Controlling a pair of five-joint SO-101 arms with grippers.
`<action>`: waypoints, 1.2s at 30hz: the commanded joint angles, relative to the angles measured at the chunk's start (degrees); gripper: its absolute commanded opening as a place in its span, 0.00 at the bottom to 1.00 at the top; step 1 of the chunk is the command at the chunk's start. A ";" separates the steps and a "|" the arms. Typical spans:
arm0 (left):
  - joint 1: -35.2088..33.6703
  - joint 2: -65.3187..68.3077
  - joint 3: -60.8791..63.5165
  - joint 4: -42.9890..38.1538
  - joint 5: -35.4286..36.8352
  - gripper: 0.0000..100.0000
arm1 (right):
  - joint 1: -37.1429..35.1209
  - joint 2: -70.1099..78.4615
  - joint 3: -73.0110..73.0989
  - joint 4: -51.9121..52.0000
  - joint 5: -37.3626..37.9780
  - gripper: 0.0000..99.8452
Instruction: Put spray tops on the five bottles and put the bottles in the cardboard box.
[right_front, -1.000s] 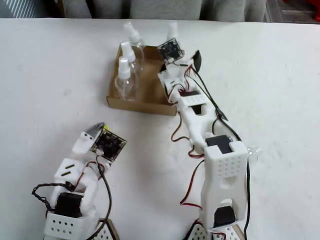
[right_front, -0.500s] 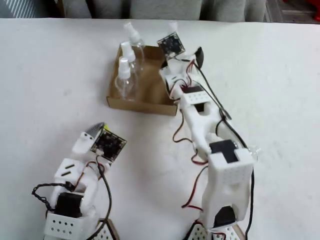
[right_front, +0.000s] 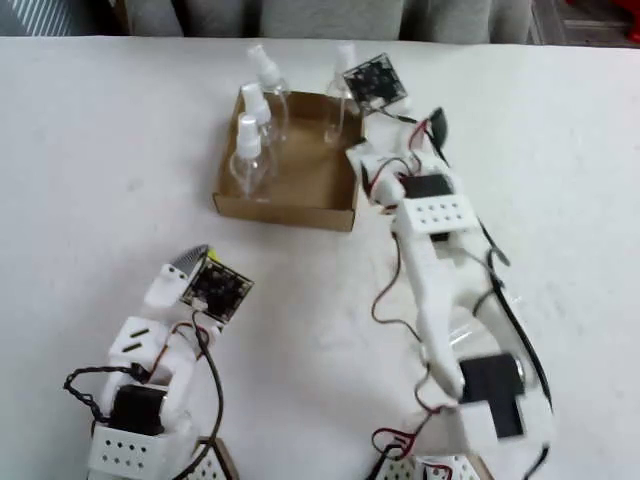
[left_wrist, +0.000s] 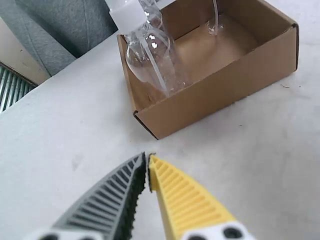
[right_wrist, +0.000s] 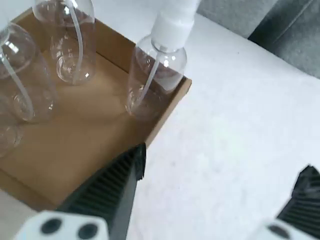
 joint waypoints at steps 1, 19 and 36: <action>-0.48 -0.75 -0.09 -0.26 -0.62 0.02 | 3.30 -8.92 2.37 6.64 -0.62 0.36; -0.48 -0.75 -0.09 0.18 -0.62 0.02 | 19.38 -25.10 11.52 44.26 -9.05 0.04; -0.48 -0.75 -0.09 0.18 -0.62 0.02 | 41.36 -34.51 22.24 46.81 -2.81 0.08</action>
